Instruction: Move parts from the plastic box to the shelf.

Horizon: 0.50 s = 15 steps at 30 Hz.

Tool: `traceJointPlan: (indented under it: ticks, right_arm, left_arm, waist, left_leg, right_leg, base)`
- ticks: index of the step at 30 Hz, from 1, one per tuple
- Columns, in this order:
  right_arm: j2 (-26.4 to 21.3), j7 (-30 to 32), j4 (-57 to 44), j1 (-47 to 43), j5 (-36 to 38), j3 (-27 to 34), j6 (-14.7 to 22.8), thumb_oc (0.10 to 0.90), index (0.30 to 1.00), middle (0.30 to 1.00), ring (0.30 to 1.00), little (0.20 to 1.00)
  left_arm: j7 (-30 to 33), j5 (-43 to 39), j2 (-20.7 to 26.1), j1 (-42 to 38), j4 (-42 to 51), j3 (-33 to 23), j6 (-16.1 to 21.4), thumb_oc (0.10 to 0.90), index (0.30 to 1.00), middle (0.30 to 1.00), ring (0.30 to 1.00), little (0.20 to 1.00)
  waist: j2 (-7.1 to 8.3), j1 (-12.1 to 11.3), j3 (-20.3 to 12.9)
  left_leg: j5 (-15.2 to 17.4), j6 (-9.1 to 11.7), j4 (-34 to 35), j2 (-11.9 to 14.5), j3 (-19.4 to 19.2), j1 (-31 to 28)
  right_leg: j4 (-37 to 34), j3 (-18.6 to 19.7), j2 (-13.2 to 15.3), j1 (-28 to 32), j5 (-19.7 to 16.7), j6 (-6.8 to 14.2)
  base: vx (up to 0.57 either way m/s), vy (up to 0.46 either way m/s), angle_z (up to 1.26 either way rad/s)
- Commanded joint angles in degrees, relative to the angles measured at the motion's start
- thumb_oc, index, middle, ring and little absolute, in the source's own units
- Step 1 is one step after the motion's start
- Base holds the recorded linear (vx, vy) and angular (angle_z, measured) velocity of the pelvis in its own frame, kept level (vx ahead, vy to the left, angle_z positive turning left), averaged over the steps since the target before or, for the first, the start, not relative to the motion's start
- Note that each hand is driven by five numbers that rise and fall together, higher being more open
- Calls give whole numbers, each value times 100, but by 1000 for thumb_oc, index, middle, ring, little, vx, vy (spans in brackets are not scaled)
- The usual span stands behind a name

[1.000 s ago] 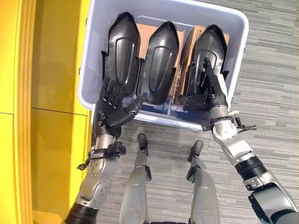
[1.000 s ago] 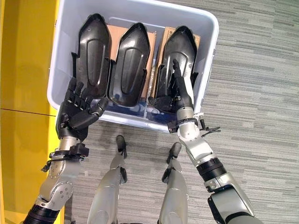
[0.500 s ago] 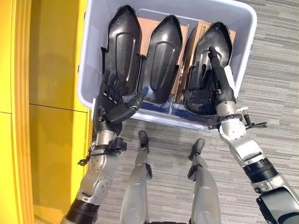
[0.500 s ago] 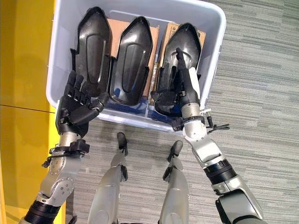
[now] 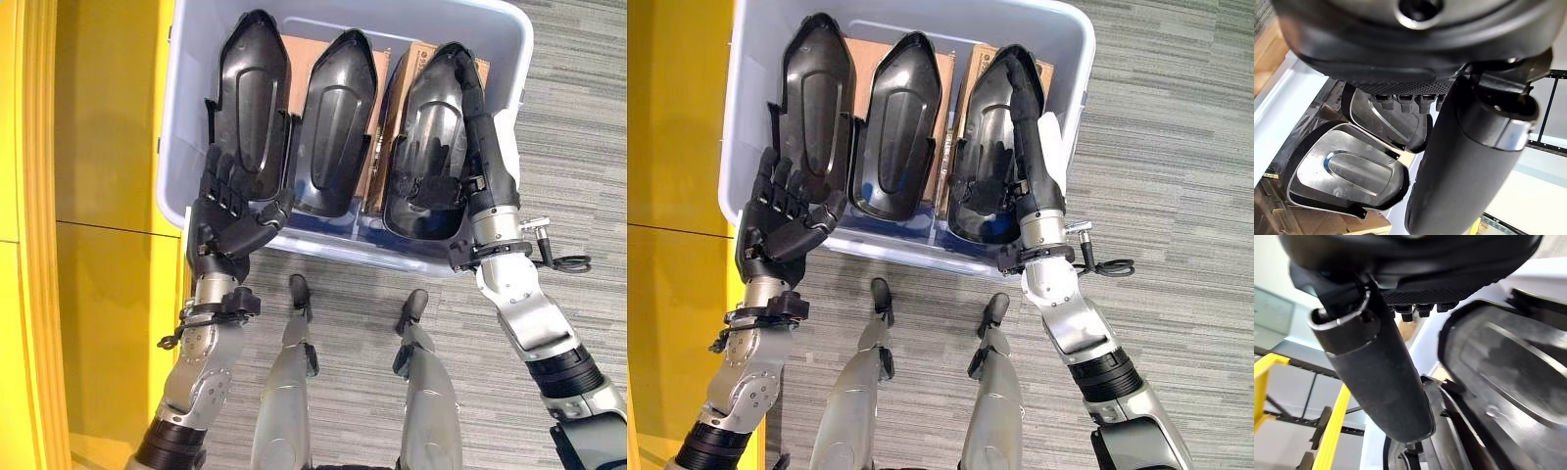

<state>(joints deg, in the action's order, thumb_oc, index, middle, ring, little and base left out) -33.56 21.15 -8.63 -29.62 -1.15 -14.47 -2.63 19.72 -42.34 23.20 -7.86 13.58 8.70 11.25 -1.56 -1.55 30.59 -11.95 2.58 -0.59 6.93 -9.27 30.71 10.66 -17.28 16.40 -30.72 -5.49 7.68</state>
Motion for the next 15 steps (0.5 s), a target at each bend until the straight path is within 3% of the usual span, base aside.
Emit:
traceJointPlan:
  ticks: [1, 15]
  right_arm:
    - [-94, 123, -949, -527, -298, 352, 700, 900, 1000, 1000, 1000, 1000]
    - [-61, 81, -1360, 100, -1131, 378, 683, 900, 1000, 1000, 1000, 1000]
  left_arm:
    - [-90, 236, 144, 16, 961, -379, 468, 900, 1000, 1000, 1000, 1000]
    - [-53, 305, 113, 171, 1058, -413, 494, 900, 1000, 1000, 1000, 1000]
  waist:
    - [307, 9, -80]
    - [328, 78, -80]
  left_leg:
    - [1036, 154, -672, 102, -180, -372]
    - [1040, 155, -688, 96, -172, -320]
  right_leg:
    - [257, 276, 4, 312, 445, 121]
    - [237, 282, 0, 270, 422, 137]
  base:
    - [0, 0, 0]
    - [0, 0, 0]
